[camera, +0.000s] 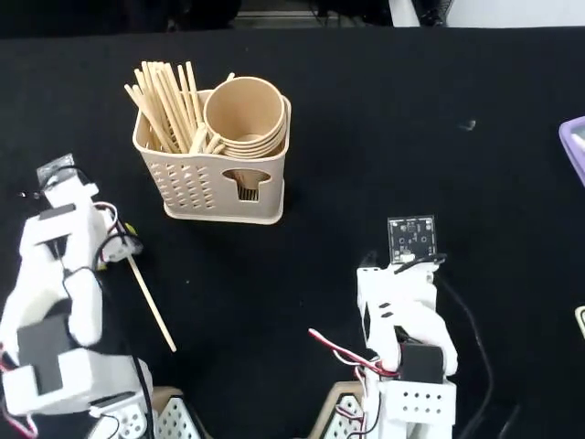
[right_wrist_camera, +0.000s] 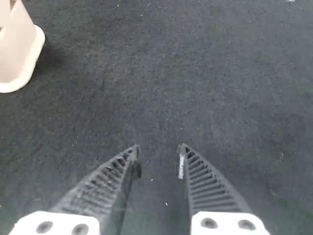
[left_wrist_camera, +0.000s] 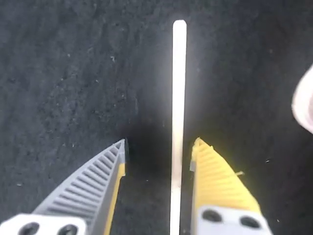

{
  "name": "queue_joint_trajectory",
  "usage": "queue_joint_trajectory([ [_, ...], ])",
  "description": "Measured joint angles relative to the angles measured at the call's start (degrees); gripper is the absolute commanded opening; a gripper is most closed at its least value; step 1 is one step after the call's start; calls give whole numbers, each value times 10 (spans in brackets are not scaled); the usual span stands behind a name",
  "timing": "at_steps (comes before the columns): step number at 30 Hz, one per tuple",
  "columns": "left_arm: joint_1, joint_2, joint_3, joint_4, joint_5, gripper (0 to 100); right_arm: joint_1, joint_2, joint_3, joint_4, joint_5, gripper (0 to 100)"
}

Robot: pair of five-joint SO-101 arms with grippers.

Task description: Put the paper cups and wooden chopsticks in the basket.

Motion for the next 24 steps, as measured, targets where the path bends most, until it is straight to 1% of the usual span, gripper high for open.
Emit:
queue_joint_trajectory([
  [2,-1,32,-31,20,0,192,0,0,0,0,0,124],
  [6,1,86,-109,91,0,23,0,0,0,0,0,124],
  [8,5,105,-139,108,1,42,0,0,0,0,0,124],
  [10,5,121,-158,116,1,26,0,0,0,0,0,124],
  [17,4,134,-183,130,1,29,0,0,0,0,0,124],
  [20,-33,108,-214,167,1,29,-3,0,0,0,0,124],
  [24,-85,24,-292,231,1,29,-3,0,0,0,0,124],
])
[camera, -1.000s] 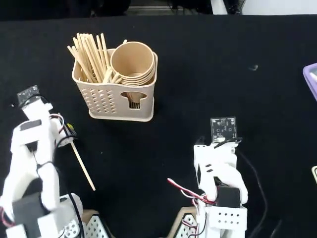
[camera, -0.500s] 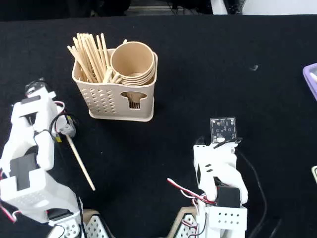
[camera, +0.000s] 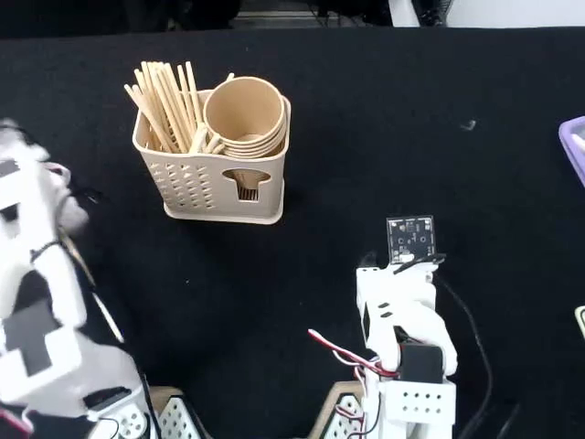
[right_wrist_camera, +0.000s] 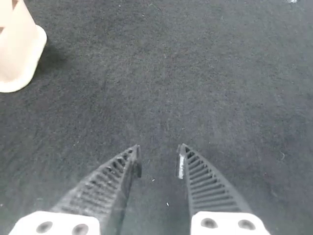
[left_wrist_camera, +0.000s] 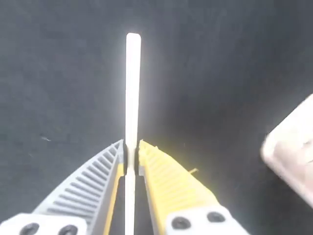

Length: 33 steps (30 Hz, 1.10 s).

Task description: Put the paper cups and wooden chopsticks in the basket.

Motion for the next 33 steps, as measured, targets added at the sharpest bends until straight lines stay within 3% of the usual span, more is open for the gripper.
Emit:
queue_joint_trajectory([
  [7,-4,-127,-145,-12,0,29,-1,0,0,0,0,124],
  [15,95,-210,-270,-107,-1,29,-1,0,0,0,0,124],
  [23,218,-219,-279,-251,-1,30,-1,0,0,0,0,125],
  [33,310,-219,-244,-319,-1,30,-1,0,0,0,0,126],
])
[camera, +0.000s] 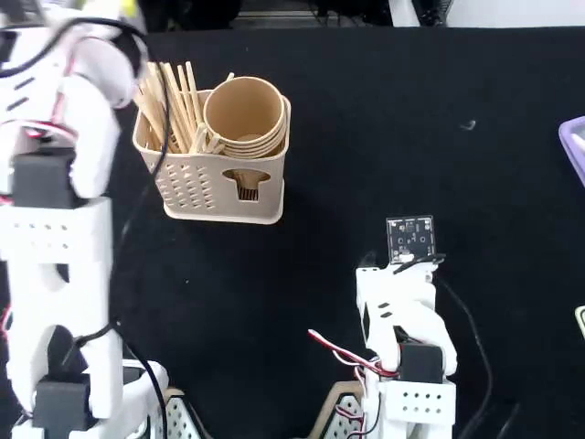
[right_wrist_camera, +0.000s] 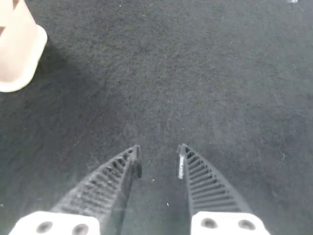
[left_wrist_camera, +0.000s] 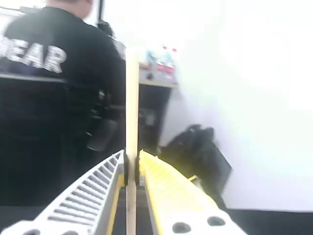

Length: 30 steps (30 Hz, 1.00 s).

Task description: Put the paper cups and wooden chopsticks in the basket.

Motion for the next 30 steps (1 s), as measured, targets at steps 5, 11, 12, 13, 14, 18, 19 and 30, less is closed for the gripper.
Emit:
queue_joint_trajectory([
  [5,16,0,129,-141,0,30,0,0,0,0,2,126],
  [11,16,-2,246,-302,-1,30,0,0,0,0,2,127],
  [12,15,-4,255,-312,-1,30,0,0,0,0,2,127],
  [13,15,-8,262,-317,-1,30,0,0,0,0,2,127],
  [14,15,-11,267,-321,-1,30,0,0,0,0,2,127],
  [18,15,-14,268,-304,-1,30,0,0,0,0,2,127],
  [19,14,-21,267,-287,-1,30,0,0,0,0,2,127],
  [30,18,-91,254,-94,0,187,0,0,0,0,2,127],
])
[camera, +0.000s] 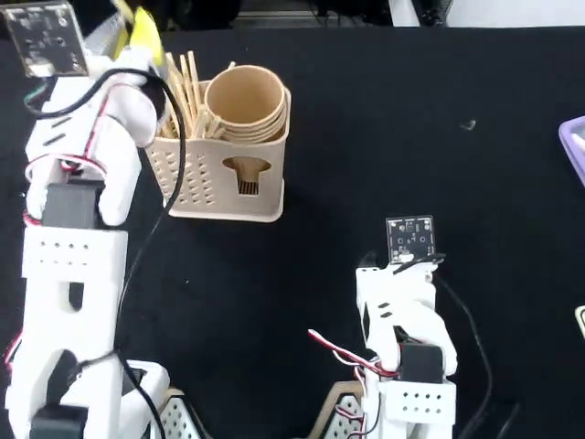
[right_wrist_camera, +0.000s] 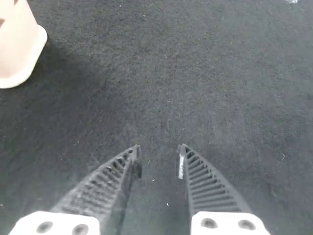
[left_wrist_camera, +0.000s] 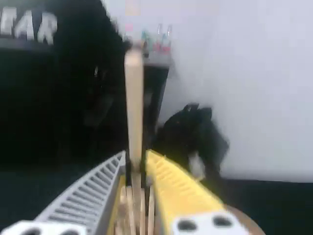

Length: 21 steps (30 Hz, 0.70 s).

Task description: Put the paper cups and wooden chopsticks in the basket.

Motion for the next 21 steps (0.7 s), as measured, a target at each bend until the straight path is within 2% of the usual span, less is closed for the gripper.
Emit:
queue_joint_trajectory([
  [21,3,4,0,4,-1,191,0,0,0,0,0,127],
])
